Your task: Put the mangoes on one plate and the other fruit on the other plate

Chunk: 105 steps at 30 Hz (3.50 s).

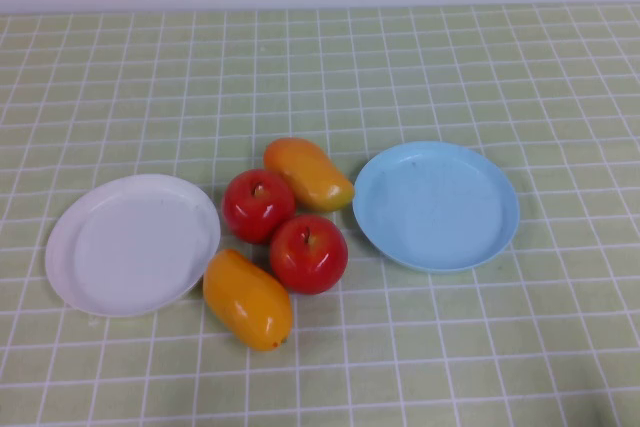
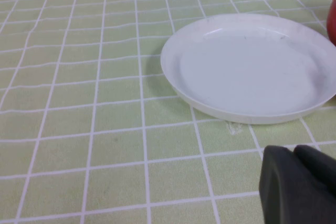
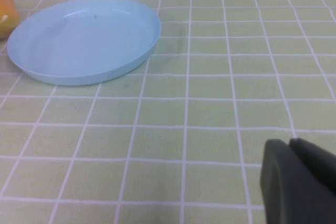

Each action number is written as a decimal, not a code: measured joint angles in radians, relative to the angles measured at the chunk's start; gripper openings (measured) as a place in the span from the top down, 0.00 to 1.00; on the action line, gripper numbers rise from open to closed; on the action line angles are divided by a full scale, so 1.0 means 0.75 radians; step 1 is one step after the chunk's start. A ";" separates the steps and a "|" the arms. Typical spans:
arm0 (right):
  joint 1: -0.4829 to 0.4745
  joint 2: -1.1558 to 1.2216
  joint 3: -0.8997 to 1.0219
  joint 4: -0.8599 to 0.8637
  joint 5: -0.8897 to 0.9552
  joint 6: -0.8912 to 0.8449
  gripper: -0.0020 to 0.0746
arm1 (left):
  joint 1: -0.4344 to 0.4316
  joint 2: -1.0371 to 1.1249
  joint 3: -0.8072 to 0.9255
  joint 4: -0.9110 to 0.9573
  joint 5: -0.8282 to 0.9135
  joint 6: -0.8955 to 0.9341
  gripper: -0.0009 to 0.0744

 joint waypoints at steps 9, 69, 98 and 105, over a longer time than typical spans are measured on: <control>0.000 0.000 0.000 0.000 0.000 0.000 0.99 | 0.000 0.000 0.000 0.000 0.000 0.000 0.99; 0.000 0.000 0.000 0.002 0.000 0.000 0.99 | 0.000 0.471 -0.499 -0.800 0.341 0.107 0.99; 0.000 0.000 0.000 0.005 0.000 0.000 0.99 | -0.400 2.050 -1.742 -0.322 0.868 0.374 0.99; 0.000 0.000 0.000 0.005 0.002 0.000 0.99 | -0.478 2.285 -2.003 -0.245 1.002 0.343 0.92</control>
